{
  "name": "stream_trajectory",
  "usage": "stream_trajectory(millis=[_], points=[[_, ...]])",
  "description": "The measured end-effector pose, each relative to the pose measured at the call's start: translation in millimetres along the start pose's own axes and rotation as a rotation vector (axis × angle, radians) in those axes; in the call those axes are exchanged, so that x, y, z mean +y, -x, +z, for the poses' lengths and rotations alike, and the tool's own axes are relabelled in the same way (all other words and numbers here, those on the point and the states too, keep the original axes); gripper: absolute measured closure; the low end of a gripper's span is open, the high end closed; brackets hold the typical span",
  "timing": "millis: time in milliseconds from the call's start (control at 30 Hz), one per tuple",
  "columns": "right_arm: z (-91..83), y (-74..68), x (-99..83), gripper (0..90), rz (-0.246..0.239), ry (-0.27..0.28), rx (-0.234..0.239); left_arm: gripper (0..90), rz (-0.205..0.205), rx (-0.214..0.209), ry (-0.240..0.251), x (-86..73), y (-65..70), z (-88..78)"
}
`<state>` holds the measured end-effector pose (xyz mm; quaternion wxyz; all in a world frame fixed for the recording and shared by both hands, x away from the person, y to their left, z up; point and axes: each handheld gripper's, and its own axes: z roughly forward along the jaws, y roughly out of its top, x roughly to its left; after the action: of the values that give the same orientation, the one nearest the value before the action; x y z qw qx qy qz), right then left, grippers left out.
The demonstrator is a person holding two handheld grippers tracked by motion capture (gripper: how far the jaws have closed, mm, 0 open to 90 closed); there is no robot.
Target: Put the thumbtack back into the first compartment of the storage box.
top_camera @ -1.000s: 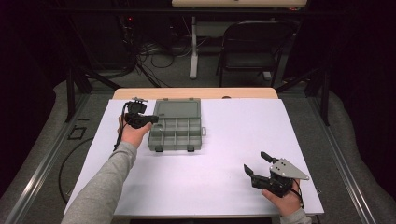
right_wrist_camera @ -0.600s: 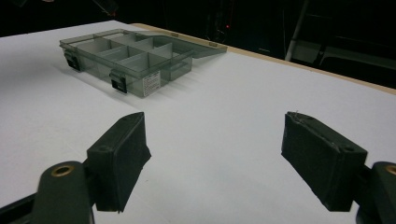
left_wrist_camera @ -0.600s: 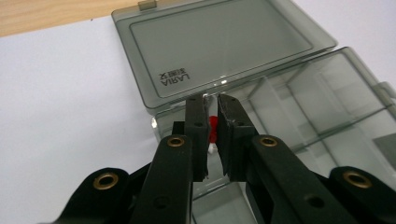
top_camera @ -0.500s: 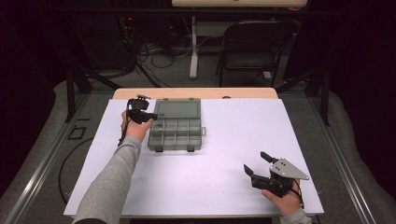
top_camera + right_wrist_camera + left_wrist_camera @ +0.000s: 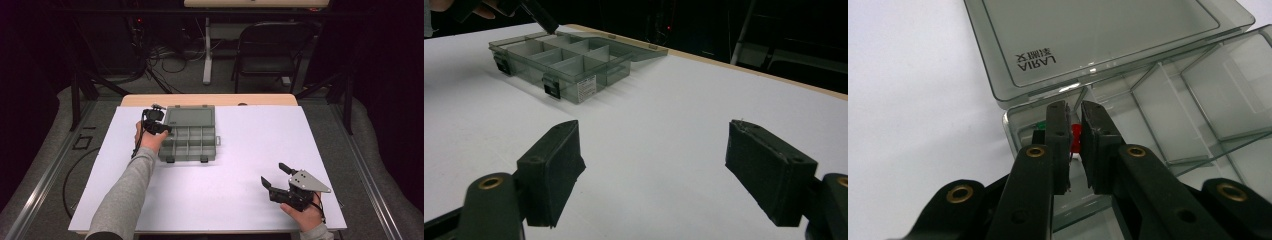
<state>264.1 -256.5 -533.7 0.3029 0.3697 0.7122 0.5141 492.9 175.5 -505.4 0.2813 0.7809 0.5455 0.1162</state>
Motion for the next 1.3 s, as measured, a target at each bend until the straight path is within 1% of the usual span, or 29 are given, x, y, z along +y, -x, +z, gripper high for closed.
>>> stream_trajectory(millis=[100,167,233,267,333,400,433,467,500,567,600,667,800,833,900,1000,1033,1067,1133,1167,1300], points=[[0.1,0.7,-0.2,21.7,-0.002,0.0,-0.003,80.5,0.003,0.001,-0.005,-0.7,1.0,1.4],[0.0,0.7,-0.6,21.7,0.0,0.0,-0.003,76.6,0.006,-0.003,0.001,-1.2,1.5,1.4],[-0.8,0.9,-1.2,21.7,0.004,-0.005,-0.006,71.0,-0.007,-0.016,0.014,-1.3,1.6,-0.4],[-1.2,1.1,-1.4,21.7,0.004,-0.003,-0.009,68.0,-0.017,-0.023,0.029,-1.6,1.9,-2.3],[-2.3,2.0,-1.8,21.7,0.01,0.0,-0.011,60.6,-0.015,-0.024,0.057,-3.3,3.0,-6.5],[-3.4,3.1,-2.3,21.7,0.015,-0.002,-0.017,52.2,-0.004,-0.032,0.077,-5.6,4.2,-10.7],[-3.8,3.3,-2.5,21.7,0.017,-0.003,-0.019,48.5,0.011,-0.031,0.093,-7.6,5.0,-14.1],[-4.5,3.1,-2.5,21.7,0.019,-0.001,-0.02,44.7,0.013,-0.036,0.109,-9.5,5.4,-17.1],[-5.0,2.9,-2.6,21.7,0.015,0.0,-0.022,42.2,0.009,-0.045,0.12,-11.1,5.7,-19.6],[-6.6,1.7,-2.7,21.7,0.012,-0.003,-0.023,38.4,0.003,-0.07,0.165,-17.9,6.9,-27.6],[-7.7,1.1,-2.8,21.7,0.01,-0.005,-0.024,37.4,0.002,-0.085,0.191,-22.1,7.8,-31.3],[-9.2,0.5,-3.0,21.7,0.005,0.0,-0.027,36.2,0.003,-0.12,0.224,-31.3,9.5,-39.5],[-10.5,0.5,-2.7,21.7,0.008,-0.001,-0.028,35.0,0.024,-0.154,0.283,-53.4,14.6,-56.8],[-10.5,0.3,-2.8,21.7,0.003,-0.002,-0.027,34.9,0.039,-0.162,0.295,-59.3,15.8,-61.3],[-10.8,-0.2,-2.9,21.7,0.001,-0.002,-0.028,34.6,0.063,-0.167,0.317,-72.2,17.9,-70.4],[-9.4,0.3,-2.5,21.7,0.002,0.001,-0.028,34.5,0.08,-0.173,0.37,-94.1,17.6,-84.7],[-8.6,0.1,-2.3,21.7,0.004,-0.001,-0.027,34.2,0.082,-0.173,0.379,-99.1,16.6,-87.3],[-8.1,-0.4,-2.2,21.7,0.005,0.001,-0.026,34.1,0.072,-0.18,0.389,-105.9,15.4,-90.4],[-7.3,-1.7,-1.5,21.7,-0.002,0.0,-0.024,33.9,0.07,-0.184,0.409,-119.2,11.9,-97.2],[-6.8,-2.3,-1.4,21.7,-0.006,-0.004,-0.022,33.4,0.076,-0.181,0.418,-125.7,9.9,-100.7],[-5.5,-3.3,-1.7,21.7,-0.005,-0.013,-0.022,32.5,0.072,-0.168,0.464,-149.9,0.4,-113.5]])
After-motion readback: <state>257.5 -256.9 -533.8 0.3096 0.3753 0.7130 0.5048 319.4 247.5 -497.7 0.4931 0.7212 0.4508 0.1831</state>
